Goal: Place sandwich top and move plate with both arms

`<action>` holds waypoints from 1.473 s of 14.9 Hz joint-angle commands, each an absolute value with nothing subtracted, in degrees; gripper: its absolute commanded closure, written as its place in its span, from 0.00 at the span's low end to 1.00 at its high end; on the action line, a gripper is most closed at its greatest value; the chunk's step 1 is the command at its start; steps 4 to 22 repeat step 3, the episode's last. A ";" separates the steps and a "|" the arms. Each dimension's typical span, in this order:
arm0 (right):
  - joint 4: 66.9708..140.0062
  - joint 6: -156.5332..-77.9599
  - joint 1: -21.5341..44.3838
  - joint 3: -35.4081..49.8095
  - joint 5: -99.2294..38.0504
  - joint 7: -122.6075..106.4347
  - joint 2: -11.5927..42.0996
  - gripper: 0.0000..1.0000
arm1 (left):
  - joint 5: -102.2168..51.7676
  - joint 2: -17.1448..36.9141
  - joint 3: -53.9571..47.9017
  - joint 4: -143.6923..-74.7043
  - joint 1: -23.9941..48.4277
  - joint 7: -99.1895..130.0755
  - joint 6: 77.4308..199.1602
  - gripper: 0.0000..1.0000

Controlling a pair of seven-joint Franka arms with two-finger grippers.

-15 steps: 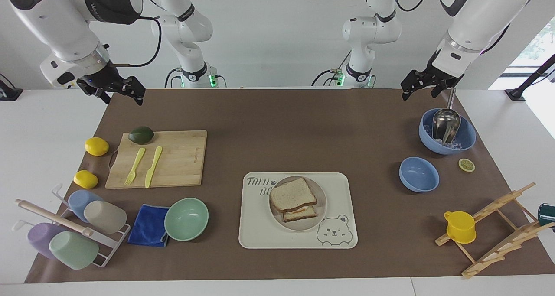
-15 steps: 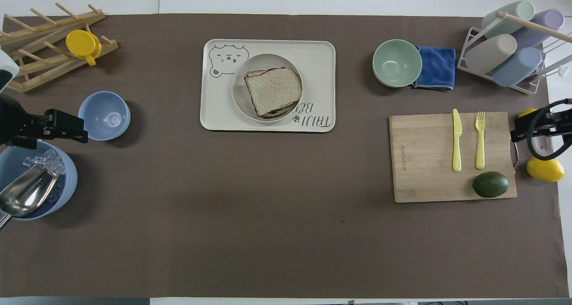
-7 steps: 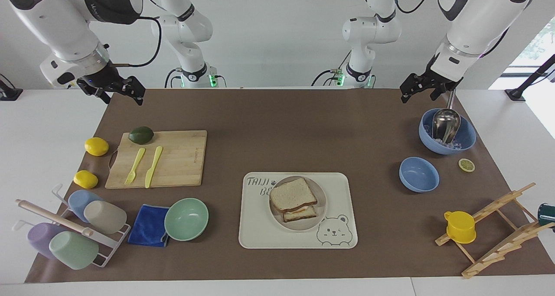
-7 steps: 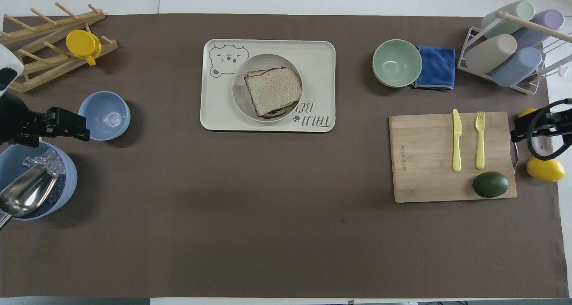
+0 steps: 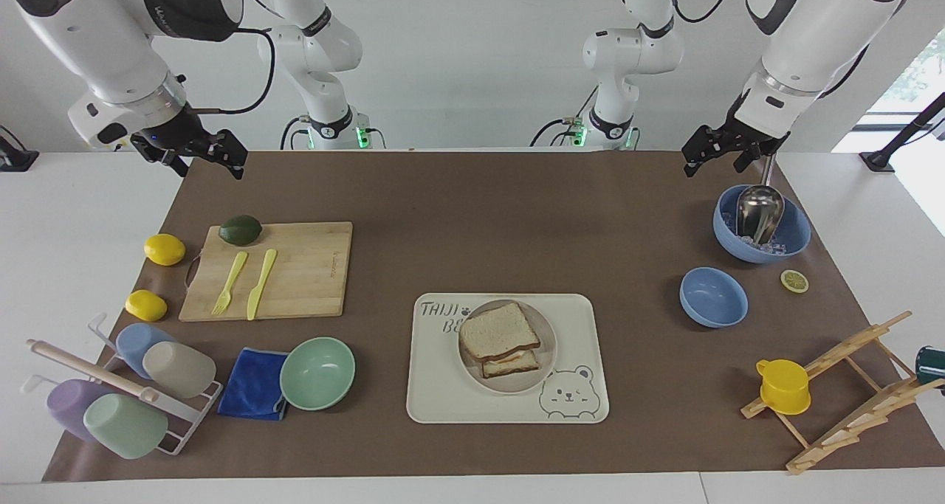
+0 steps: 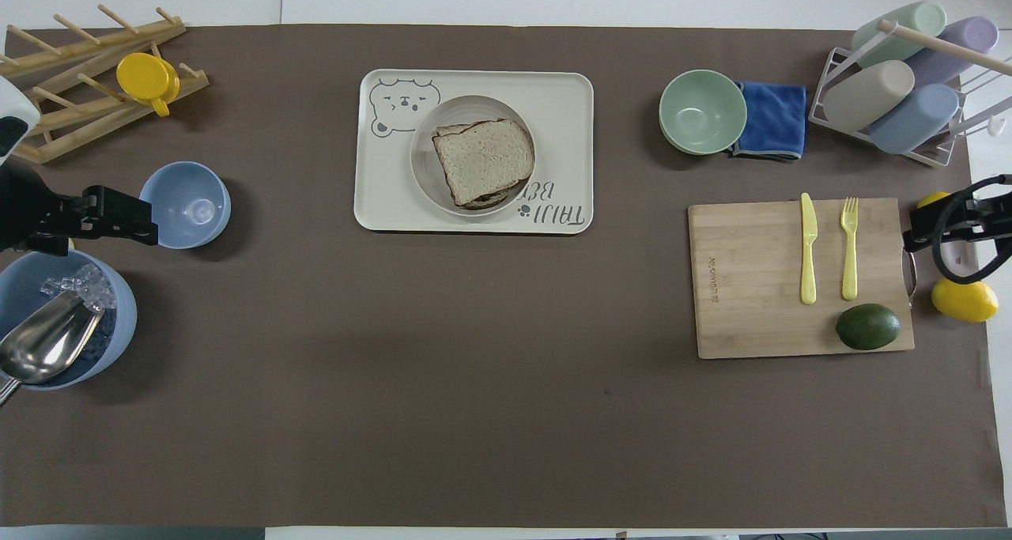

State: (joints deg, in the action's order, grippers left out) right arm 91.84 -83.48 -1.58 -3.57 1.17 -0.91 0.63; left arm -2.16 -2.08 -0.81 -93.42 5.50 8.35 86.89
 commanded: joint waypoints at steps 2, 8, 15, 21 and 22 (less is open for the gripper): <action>93.16 -83.67 -1.85 -3.34 1.05 -0.88 -0.53 0.00 | -1.32 -2.55 -1.49 -93.69 4.66 7.56 87.54 0.00; 93.16 -83.67 -1.85 -3.34 1.05 -0.79 -0.53 0.00 | -1.32 -2.55 -1.49 -93.69 4.66 7.56 87.54 0.00; 93.16 -83.67 -1.85 -3.34 1.05 -0.79 -0.53 0.00 | -1.32 -2.55 -1.49 -93.69 4.66 7.56 87.54 0.00; 93.16 -83.67 -1.85 -3.34 1.05 -0.79 -0.53 0.00 | -1.32 -2.55 -1.49 -93.69 4.66 7.56 87.54 0.00; 93.16 -83.67 -1.85 -3.34 1.05 -0.79 -0.53 0.00 | -1.32 -2.55 -1.49 -93.69 4.66 7.56 87.54 0.00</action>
